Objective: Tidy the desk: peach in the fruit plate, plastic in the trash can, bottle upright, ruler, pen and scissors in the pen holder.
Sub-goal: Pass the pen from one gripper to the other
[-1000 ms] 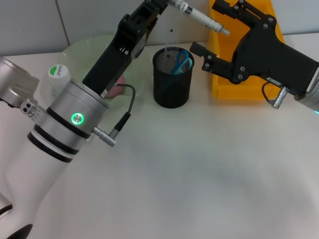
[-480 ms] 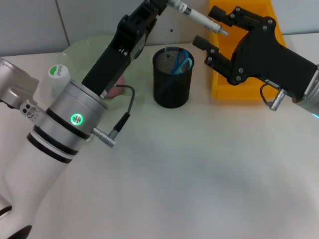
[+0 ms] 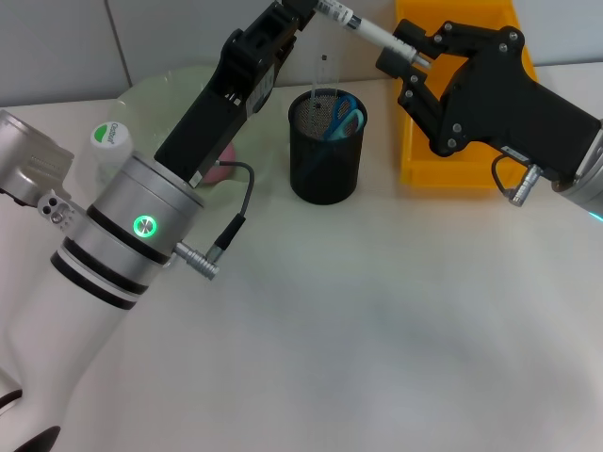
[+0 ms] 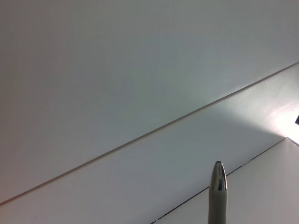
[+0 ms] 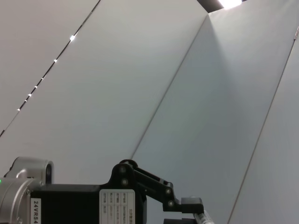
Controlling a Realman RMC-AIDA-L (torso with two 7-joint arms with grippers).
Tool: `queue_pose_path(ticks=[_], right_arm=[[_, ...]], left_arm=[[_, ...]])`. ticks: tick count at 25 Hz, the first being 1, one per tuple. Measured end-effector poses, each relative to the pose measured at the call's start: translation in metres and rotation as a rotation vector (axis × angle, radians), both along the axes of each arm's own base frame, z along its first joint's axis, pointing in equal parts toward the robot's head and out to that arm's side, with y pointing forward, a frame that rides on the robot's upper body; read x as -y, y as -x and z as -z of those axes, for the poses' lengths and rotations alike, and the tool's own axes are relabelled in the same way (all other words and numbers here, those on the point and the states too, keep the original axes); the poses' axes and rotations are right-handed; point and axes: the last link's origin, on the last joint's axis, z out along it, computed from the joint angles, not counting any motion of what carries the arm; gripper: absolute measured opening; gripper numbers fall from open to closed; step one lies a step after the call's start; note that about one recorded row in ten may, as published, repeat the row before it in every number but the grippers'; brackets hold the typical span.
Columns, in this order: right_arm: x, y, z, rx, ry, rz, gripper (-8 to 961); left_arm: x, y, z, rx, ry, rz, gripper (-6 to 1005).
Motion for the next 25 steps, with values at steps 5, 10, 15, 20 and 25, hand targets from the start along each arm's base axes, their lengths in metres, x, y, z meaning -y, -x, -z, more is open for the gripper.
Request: queue_pose_path(ticks=[5, 10, 15, 20, 25], right_arm=[[0.0001, 0.0002, 0.0001, -0.001, 0.000, 0.000, 208], [0.0001, 0.0002, 0.0002, -0.001, 0.000, 0.000, 202], [-0.0001, 0.0004, -0.0003, -0.005, -0.004, 0.000, 152], [-0.0003, 0.0012, -0.0016, -0.015, -0.007, -0.001, 125], [-0.0001, 0.0007, -0.0023, -0.019, -0.007, 0.001, 123]], left_arm=[[-0.0005, -0.0009, 0.0000, 0.000, 0.001, 0.003, 252], [-0.0005, -0.0012, 0.0002, 0.000, 0.002, 0.004, 256], [-0.0002, -0.0016, 0.0001, -0.001, -0.002, 0.007, 260], [0.0002, -0.0020, -0.0003, 0.001, -0.003, 0.011, 264], [0.0008, 0.0006, -0.0007, 0.000, -0.006, 0.004, 268]])
